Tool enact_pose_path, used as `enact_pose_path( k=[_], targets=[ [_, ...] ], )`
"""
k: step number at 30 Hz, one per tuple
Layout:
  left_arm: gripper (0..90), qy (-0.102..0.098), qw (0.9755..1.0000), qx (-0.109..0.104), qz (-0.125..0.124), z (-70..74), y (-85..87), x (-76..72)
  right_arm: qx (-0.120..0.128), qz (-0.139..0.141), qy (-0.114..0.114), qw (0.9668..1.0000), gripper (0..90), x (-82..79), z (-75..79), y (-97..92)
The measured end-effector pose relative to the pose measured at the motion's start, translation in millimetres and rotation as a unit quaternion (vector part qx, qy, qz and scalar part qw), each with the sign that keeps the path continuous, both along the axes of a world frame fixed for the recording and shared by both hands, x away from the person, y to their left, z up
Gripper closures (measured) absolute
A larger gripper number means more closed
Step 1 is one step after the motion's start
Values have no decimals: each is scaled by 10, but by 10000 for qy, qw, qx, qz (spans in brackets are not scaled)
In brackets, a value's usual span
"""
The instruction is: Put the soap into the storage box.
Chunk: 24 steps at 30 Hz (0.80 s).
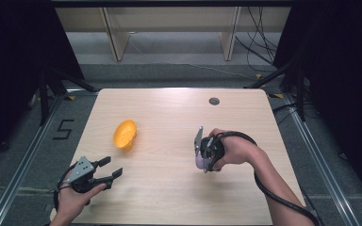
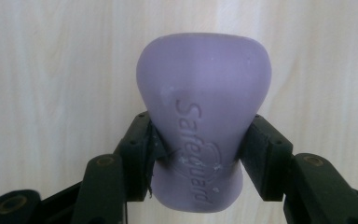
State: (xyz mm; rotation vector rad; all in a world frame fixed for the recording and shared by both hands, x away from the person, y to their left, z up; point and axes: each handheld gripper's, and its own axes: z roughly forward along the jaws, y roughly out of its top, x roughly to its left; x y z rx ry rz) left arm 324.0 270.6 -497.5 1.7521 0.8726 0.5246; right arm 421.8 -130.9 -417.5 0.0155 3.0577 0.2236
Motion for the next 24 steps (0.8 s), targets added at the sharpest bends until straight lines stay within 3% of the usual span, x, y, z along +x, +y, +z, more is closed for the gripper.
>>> enact_pose_path(
  k=[1,2,3,4,7,8,9,10,11,13,15,17,18,19,21,22,24],
  targets=[
    [312,-15,10000,28,-8,2,0,0,205,53,-350,9992,499,-50,-9,5],
    [312,-12,10000,18,-6,2,-5,-1,205,53,-350,9992,499,-50,-9,5],
    [312,-10,10000,-30,-36,-2,-13,2,278,-204,-482,9982,499,-121,-14,2],
    [312,26,10000,-60,-24,-2,-21,-3,374,5,-661,9971,499,-140,-26,14],
    [312,-7,10000,7,-93,7,-46,-1,581,-341,-1182,9907,499,-321,-59,49],
    [312,-18,9999,-17,-123,6,-59,1,655,-515,-1326,9877,499,-381,-68,61],
    [312,1,9999,-4,-117,13,-69,-6,998,-562,-1740,9781,499,-439,-99,85],
    [312,14,9998,-35,-176,6,-92,-5,1048,-574,-1867,9751,499,-467,-103,90],
    [312,14,9998,-35,-176,6,-92,-5,1048,-574,-1867,9751,499,-467,-103,90],
    [312,24,9998,16,-189,5,-104,-11,1119,-477,-2113,9698,499,-504,-126,112],
    [312,50,9998,-8,-172,3,-107,-15,1110,-672,-2259,9655,499,-557,-138,121],
    [312,-14,9998,-1,-199,4,-96,-8,1260,-659,-2518,9573,499,-564,-137,121],
    [312,-3,9998,-19,-192,2,-92,-7,1262,-849,-2568,9544,499,-591,-141,117],
    [312,25,9998,-14,-190,1,-90,-7,1305,-764,-2715,9505,499,-582,-142,112],
    [312,51,9998,-78,-168,-5,-95,-11,1331,-1115,-2842,9429,499,-630,-182,98],
    [312,9,9998,-33,-186,-2,-94,-11,1345,-1147,-2935,9395,499,-637,-193,86],
    [312,-3,9998,5,-214,-1,-95,-14,1332,-1162,-2899,9406,499,-642,-203,82]
  ],
)
